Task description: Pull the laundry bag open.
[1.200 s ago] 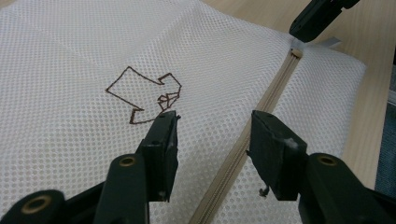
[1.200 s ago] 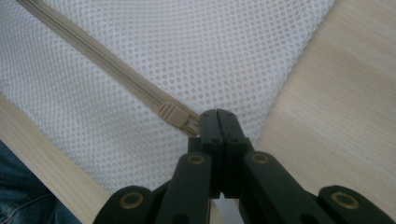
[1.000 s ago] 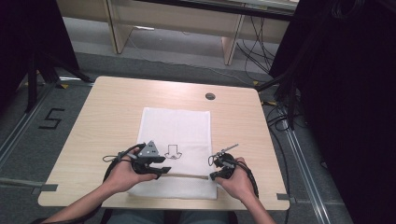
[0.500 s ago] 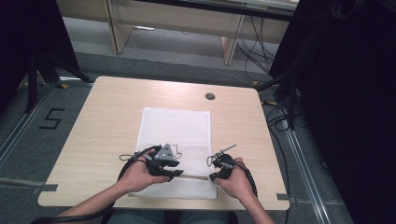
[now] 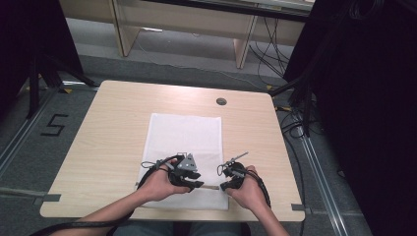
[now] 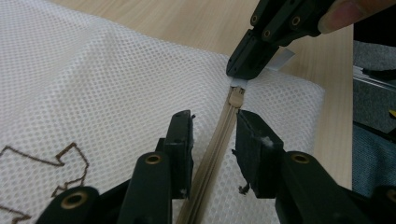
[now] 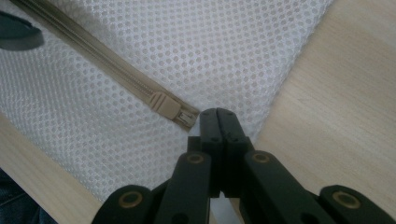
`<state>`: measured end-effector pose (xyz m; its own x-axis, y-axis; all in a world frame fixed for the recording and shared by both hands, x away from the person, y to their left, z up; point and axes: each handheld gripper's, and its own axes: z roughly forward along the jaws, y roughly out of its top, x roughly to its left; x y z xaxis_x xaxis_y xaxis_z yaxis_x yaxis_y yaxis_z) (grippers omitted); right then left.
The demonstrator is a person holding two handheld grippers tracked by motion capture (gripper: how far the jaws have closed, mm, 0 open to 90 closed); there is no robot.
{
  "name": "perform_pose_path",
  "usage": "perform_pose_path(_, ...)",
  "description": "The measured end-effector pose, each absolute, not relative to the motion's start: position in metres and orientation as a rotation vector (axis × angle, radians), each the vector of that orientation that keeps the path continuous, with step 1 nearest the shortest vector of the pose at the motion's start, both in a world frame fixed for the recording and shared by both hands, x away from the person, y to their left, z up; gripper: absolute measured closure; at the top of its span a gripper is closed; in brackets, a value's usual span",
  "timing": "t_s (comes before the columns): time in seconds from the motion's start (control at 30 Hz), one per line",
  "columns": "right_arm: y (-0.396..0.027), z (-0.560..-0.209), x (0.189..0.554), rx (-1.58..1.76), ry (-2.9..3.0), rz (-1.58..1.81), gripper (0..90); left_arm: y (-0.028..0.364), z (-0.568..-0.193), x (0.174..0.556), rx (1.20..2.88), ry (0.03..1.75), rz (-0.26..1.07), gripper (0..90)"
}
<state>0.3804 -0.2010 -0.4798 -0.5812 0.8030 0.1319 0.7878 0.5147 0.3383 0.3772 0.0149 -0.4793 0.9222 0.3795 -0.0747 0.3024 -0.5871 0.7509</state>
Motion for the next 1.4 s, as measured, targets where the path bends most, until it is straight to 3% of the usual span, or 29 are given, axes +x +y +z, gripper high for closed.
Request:
perform_pose_path(1.17,-0.203,-0.481,0.381,1.413,2.699,0.599,90.0,-0.036,-0.505,0.380,2.307,0.371,0.074,71.7)
perform_pose_path(1.4,-0.204,-0.481,0.381,1.418,2.699,0.603,90.0,-0.040,-0.503,0.381,2.344,0.343,0.099,78.4)
